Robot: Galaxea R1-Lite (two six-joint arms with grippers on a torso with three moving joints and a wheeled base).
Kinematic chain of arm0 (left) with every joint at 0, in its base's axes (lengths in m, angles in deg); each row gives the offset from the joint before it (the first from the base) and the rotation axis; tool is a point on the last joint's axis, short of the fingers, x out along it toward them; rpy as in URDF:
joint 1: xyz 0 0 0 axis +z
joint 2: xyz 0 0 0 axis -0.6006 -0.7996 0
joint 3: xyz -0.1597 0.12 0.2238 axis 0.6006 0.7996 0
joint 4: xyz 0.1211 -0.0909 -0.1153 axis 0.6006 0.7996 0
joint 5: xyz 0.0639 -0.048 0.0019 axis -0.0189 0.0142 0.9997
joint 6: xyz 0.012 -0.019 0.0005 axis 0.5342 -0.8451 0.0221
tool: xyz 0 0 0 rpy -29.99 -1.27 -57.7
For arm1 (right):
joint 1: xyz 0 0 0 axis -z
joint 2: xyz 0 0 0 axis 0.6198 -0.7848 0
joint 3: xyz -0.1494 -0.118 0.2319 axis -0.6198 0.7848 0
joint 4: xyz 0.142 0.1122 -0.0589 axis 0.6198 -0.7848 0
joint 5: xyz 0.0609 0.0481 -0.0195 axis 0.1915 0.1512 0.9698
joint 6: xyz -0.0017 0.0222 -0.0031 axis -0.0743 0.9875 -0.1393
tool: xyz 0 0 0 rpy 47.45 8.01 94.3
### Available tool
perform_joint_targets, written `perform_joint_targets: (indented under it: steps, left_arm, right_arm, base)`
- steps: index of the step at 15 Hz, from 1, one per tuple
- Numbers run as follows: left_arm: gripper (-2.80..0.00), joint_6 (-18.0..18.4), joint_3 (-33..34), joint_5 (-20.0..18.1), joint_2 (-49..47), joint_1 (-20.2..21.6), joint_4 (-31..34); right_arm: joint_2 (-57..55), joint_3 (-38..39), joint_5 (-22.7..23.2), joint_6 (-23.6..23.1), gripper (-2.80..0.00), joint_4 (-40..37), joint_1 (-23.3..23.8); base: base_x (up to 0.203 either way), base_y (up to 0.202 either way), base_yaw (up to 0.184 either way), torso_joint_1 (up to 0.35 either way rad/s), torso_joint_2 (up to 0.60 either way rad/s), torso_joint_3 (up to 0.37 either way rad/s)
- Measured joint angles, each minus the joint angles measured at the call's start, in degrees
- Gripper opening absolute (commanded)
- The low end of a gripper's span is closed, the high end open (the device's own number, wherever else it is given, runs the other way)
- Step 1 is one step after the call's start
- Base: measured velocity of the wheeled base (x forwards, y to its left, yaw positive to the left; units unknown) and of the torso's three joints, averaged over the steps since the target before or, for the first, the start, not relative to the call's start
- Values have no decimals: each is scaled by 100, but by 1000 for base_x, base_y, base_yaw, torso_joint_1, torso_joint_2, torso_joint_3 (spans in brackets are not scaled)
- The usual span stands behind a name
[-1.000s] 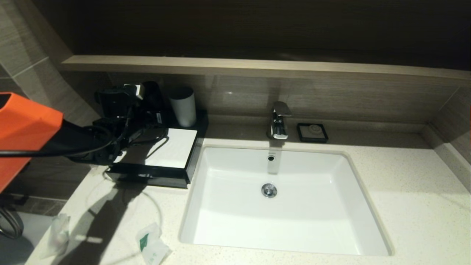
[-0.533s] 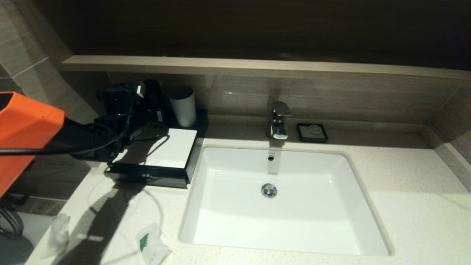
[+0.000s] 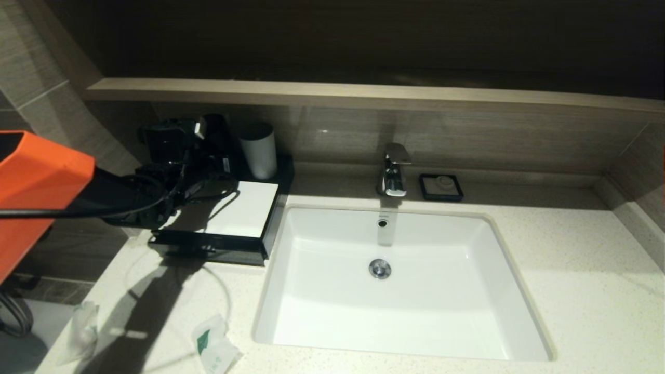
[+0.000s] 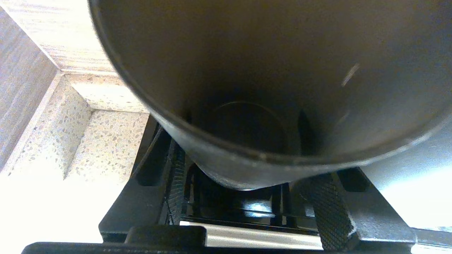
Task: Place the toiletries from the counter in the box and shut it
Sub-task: Place the cup on the storage box
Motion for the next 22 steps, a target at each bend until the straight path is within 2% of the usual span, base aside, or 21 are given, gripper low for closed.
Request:
perform_joint_targets:
  steps: [5,6,17,22]
  left_arm:
    - [-280,144,0,-2,-48,5,-5]
    - [0,158,-10,0,-55,9,-5]
    - [0,152,10,-7,43,55,-61]
    - [0,126,551,-9,426,146,-74]
  right_arm:
    - [-2,0,-2,2,-280,-2,0]
    - [-1,0,-1,2,-280,-1,0]
    - [-2,0,-4,4,-280,0,0]
    - [-2,0,-1,2,-280,0,0]
  base:
    - [0,0,0,0,0,0]
    - [0,0,0,0,0,0]
    - [0,0,0,0,0,0]
    - [0,0,0,0,0,0]
